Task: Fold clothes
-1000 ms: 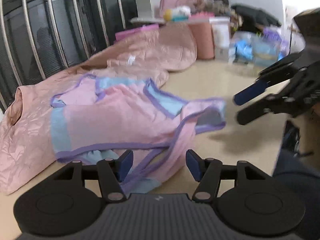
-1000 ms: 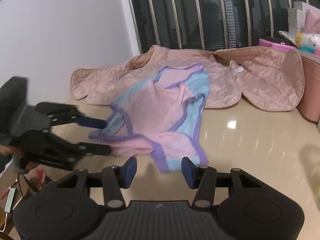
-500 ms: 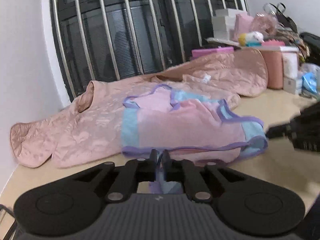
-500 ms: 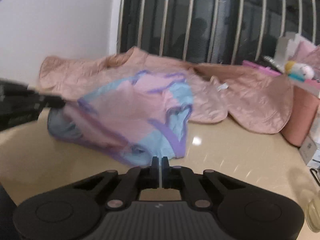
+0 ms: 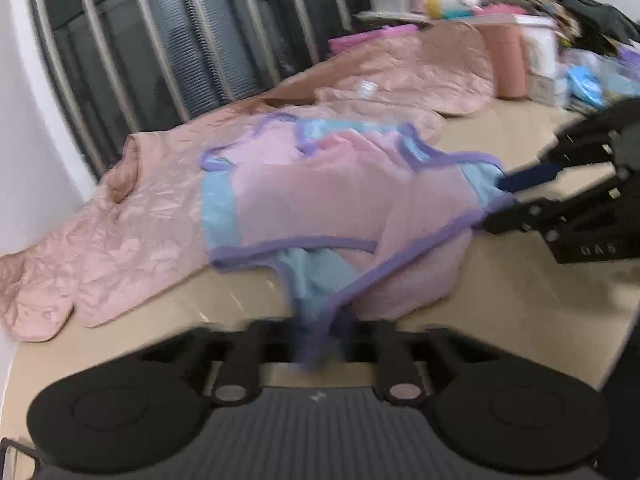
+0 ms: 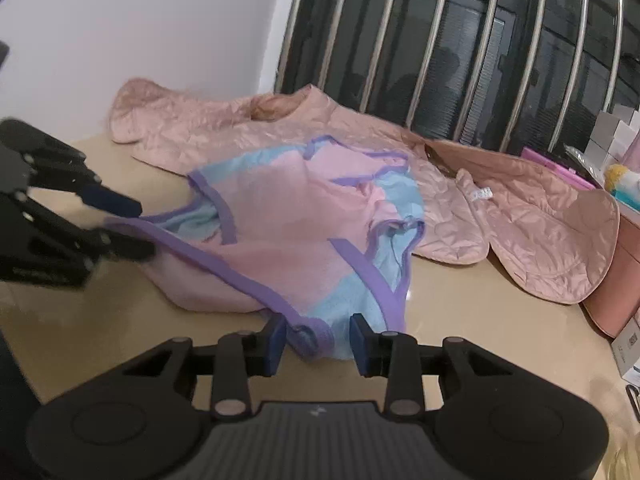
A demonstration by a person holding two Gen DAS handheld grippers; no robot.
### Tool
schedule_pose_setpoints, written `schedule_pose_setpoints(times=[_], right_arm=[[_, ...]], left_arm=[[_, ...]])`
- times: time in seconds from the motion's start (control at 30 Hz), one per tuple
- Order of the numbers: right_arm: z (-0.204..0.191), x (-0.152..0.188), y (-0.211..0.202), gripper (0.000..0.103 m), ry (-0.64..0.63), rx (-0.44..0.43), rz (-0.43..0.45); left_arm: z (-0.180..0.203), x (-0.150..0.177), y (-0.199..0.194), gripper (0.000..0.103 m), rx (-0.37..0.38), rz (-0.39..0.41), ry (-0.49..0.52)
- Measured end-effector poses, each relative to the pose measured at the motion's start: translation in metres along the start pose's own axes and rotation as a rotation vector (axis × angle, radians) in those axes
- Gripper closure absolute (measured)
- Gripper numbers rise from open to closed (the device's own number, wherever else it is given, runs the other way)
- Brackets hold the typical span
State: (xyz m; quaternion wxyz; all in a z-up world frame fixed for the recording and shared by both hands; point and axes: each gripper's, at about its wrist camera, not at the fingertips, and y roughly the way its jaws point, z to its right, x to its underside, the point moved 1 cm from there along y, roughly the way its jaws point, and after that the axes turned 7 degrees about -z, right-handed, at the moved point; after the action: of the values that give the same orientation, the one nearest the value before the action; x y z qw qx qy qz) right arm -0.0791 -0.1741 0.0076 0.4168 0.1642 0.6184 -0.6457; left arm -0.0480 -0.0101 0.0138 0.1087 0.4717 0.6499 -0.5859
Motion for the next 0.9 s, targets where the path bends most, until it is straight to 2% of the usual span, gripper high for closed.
schedule_pose_setpoints(times=[0.03, 0.13, 0.17, 0.23, 0.3, 0.37, 0.43, 0.53, 0.57, 0.6, 0.63, 0.73, 0.8, 0.9], right_arm=[[0.0, -0.002, 0.003, 0.08, 0.001, 0.008, -0.007], [-0.004, -0.003, 0.006, 0.081, -0.042, 0.066, -0.011], [-0.007, -0.003, 0.005, 0.081, -0.059, 0.076, -0.004], [-0.012, -0.002, -0.001, 0.077, -0.085, 0.078, 0.03], [-0.02, -0.004, -0.007, 0.072, -0.107, 0.035, 0.066], [-0.029, -0.007, -0.006, 0.071, -0.146, 0.021, 0.075], [-0.037, -0.01, 0.003, 0.073, -0.182, 0.04, 0.068], [-0.037, -0.015, 0.017, 0.076, -0.194, 0.113, 0.036], [-0.037, -0.016, 0.019, 0.08, -0.197, 0.11, 0.029], [-0.036, -0.018, 0.021, 0.099, -0.192, 0.115, 0.022], [-0.036, -0.018, 0.018, 0.102, -0.181, 0.12, 0.028], [-0.031, -0.017, 0.002, 0.102, -0.154, 0.138, 0.057], [-0.025, -0.013, -0.012, 0.102, -0.127, 0.162, 0.085], [-0.008, -0.003, -0.027, 0.102, -0.03, 0.161, 0.077]], left_arm=[[-0.001, -0.001, -0.004, 0.098, -0.048, 0.044, -0.026], [0.004, -0.003, -0.022, 0.099, -0.18, 0.167, -0.061], [0.004, -0.004, -0.029, 0.099, -0.202, 0.201, -0.083], [0.004, -0.008, -0.037, 0.099, -0.19, 0.223, -0.105], [0.005, -0.01, -0.042, 0.099, -0.182, 0.24, -0.108], [0.007, -0.01, -0.045, 0.098, -0.192, 0.259, -0.092], [0.01, -0.01, -0.047, 0.099, -0.205, 0.266, -0.08], [0.011, -0.008, -0.052, 0.099, -0.213, 0.271, -0.068], [0.012, -0.006, -0.051, 0.099, -0.216, 0.261, -0.06], [0.013, -0.005, -0.05, 0.099, -0.22, 0.25, -0.052], [0.014, -0.002, -0.048, 0.099, -0.228, 0.233, -0.042], [0.02, 0.012, -0.047, 0.093, -0.229, 0.193, -0.012], [0.026, 0.021, -0.046, 0.074, -0.207, 0.161, 0.031], [0.037, 0.036, -0.043, 0.071, -0.186, 0.125, 0.117]])
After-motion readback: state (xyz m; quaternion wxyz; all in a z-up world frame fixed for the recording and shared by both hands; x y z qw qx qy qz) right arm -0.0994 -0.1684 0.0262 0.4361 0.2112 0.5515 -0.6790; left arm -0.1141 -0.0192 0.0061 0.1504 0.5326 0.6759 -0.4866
